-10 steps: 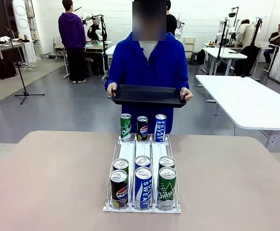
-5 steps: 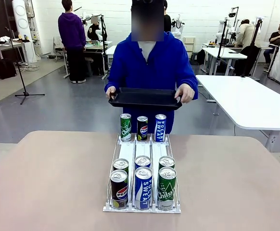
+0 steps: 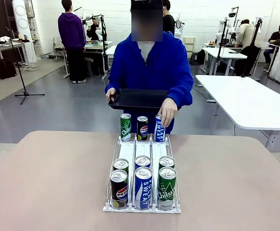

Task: Retrieve and hand over the desired beverage to the person.
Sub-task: Pick up a can of the same type that the person held from the Automatic Can Dispenser.

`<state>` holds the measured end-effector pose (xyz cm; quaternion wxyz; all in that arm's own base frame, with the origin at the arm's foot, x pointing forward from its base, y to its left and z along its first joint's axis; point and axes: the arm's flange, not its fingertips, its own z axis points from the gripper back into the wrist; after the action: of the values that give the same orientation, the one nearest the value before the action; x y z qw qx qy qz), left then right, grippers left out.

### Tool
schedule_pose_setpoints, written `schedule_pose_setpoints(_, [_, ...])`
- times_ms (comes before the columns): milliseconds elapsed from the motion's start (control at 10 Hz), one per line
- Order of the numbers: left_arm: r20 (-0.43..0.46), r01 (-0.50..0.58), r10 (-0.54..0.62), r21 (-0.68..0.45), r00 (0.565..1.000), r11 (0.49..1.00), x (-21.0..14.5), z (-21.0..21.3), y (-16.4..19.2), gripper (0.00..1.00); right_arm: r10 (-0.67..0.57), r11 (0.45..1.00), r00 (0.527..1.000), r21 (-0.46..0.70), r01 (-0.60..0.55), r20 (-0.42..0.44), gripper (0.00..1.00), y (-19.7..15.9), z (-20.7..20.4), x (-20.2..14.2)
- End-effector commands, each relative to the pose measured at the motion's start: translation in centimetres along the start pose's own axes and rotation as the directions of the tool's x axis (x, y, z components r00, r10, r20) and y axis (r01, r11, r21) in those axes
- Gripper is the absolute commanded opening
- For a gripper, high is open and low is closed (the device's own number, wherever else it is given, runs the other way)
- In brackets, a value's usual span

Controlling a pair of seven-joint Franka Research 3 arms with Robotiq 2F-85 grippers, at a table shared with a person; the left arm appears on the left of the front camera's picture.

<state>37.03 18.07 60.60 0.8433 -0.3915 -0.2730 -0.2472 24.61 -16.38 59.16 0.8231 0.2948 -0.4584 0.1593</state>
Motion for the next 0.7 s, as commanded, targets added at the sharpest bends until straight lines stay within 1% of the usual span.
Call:
schedule_pose_setpoints(0, [0.008,0.021,-0.021,-0.009,1.000,1.000,0.17,0.31,0.17,1.00,0.006,1.000,1.000,0.009,-0.006,0.000,1.00,0.03,-0.07,-0.03])
schedule_pose_setpoints(600, [0.008,0.021,-0.021,-0.009,1.000,1.000,0.17,0.31,0.17,1.00,0.006,1.000,1.000,0.009,-0.006,0.000,1.00,0.03,-0.07,-0.03])
